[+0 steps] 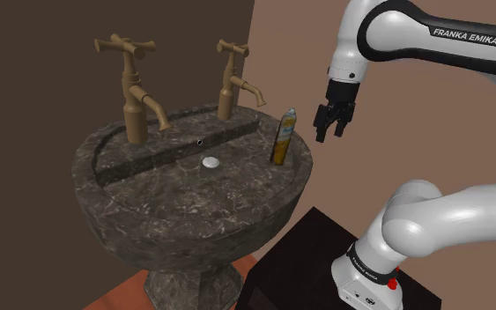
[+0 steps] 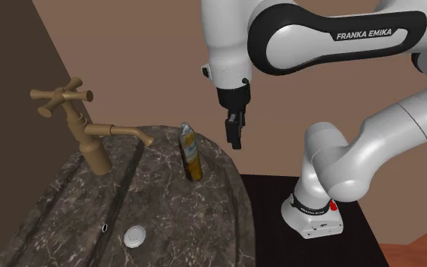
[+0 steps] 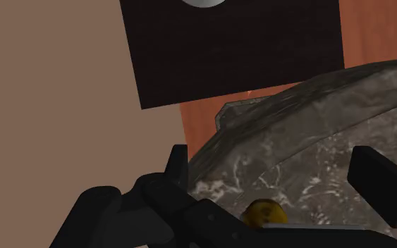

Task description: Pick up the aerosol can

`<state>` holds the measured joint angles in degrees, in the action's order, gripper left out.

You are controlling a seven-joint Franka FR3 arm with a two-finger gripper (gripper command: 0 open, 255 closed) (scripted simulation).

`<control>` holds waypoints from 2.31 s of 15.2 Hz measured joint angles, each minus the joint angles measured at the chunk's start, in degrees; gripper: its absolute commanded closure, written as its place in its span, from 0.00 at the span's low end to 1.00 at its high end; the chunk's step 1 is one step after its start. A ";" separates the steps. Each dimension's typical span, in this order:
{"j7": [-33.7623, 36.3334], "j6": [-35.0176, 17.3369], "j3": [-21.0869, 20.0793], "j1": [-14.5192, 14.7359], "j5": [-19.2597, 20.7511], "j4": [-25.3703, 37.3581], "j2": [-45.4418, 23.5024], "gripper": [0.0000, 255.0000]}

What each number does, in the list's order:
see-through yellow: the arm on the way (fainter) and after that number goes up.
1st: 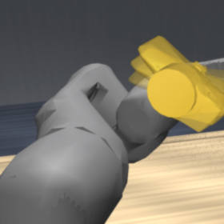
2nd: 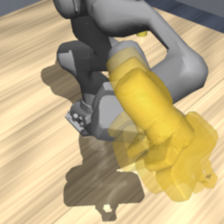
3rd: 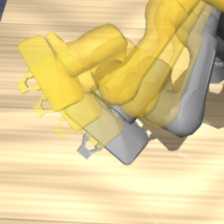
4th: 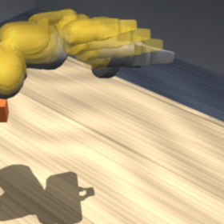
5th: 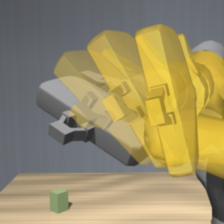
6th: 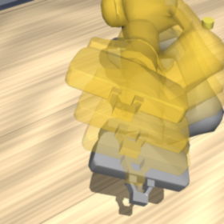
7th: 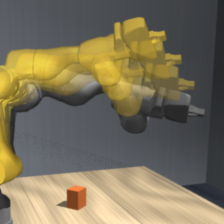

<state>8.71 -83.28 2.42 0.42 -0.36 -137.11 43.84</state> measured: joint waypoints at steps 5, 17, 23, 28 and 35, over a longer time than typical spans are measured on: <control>-1.57 -2.97 0.20 0.63 0.58 4.52 -5.65 0.00; -6.11 -11.21 0.77 2.01 1.88 16.65 -20.67 0.00; -6.14 -14.68 0.84 1.98 1.95 12.98 -20.44 1.00; -6.12 -14.86 0.84 1.97 1.95 12.89 -20.34 1.00; -6.16 -13.34 0.83 1.99 1.93 14.62 -20.71 1.00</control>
<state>2.56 -96.61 3.25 2.41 1.56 -122.49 23.14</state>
